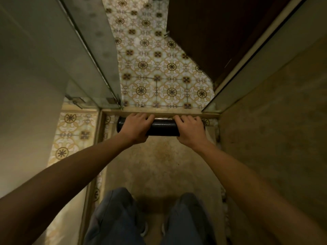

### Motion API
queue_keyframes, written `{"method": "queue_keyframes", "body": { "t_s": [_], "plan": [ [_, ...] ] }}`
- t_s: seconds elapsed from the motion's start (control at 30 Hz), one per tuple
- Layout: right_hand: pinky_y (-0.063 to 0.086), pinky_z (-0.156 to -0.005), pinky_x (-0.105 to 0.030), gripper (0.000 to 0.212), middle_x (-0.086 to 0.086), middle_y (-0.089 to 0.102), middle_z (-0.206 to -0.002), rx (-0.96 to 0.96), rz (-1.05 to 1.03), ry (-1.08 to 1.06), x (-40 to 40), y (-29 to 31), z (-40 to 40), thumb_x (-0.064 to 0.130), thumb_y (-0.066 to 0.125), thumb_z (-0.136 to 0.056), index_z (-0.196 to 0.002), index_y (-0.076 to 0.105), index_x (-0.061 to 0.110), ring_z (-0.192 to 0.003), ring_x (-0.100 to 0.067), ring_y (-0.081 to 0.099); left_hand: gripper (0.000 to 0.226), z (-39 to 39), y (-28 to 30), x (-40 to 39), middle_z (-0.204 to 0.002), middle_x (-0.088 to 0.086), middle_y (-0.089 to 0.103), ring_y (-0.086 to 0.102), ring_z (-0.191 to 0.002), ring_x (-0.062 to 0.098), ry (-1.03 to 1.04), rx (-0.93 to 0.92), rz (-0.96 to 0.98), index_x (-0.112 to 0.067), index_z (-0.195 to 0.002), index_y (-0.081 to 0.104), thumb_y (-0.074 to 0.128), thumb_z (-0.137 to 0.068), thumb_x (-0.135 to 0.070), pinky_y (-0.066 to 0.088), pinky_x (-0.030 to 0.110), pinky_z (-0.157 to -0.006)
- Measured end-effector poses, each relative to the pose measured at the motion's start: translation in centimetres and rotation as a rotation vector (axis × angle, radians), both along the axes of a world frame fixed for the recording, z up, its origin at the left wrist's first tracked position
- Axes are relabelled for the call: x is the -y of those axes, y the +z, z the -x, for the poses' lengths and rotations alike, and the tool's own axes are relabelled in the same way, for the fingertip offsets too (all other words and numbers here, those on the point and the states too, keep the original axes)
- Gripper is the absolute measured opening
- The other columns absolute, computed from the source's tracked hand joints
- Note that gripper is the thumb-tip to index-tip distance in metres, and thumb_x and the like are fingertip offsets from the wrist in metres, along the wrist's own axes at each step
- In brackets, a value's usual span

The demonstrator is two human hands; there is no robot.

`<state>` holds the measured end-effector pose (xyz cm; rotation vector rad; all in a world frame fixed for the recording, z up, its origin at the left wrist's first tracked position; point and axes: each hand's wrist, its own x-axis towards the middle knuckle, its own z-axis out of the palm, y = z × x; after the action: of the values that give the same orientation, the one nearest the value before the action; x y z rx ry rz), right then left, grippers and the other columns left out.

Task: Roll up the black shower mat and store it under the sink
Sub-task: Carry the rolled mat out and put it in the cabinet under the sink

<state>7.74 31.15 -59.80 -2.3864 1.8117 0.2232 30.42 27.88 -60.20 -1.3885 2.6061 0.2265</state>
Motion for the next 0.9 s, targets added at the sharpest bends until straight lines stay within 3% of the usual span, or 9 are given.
{"method": "queue_keyframes", "body": {
  "t_s": [0.17, 0.33, 0.9],
  "plan": [
    [0.045, -0.084, -0.044, 0.061, -0.007, 0.065, -0.113, 0.028, -0.009, -0.009, -0.8, 8.4, -0.7, 0.028, 0.075, -0.072, -0.126, 0.049, 0.017, -0.1, -0.032, 0.061, 0.055, -0.7, 8.9, -0.5, -0.097, 0.007, 0.064, 0.061, -0.086, 0.03, 0.015, 0.003, -0.001, -0.018, -0.11, 0.046, 0.074, -0.064, -0.032, 0.048, 0.041, -0.072],
    [0.046, -0.087, -0.046, 0.062, -0.006, 0.065, -0.114, 0.008, -0.009, 0.008, -1.4, 12.6, -1.9, 0.033, 0.074, -0.073, -0.127, 0.048, 0.019, -0.103, -0.03, 0.061, 0.057, -1.9, 13.3, -1.4, -0.103, 0.006, 0.063, 0.06, -0.092, 0.029, 0.013, 0.012, -0.009, -0.018, -0.114, 0.045, 0.072, -0.066, -0.032, 0.048, 0.042, -0.077],
    [0.046, -0.085, -0.046, 0.059, -0.007, 0.064, -0.111, 0.039, -0.009, 0.012, -2.3, 15.7, -6.7, 0.033, 0.073, -0.071, -0.123, 0.048, 0.018, -0.099, -0.032, 0.06, 0.061, -6.8, 16.4, -2.4, -0.104, 0.006, 0.062, 0.059, -0.095, 0.028, 0.014, 0.032, -0.003, -0.018, -0.116, 0.045, 0.075, -0.064, -0.033, 0.048, 0.04, -0.075]
  ]
}}
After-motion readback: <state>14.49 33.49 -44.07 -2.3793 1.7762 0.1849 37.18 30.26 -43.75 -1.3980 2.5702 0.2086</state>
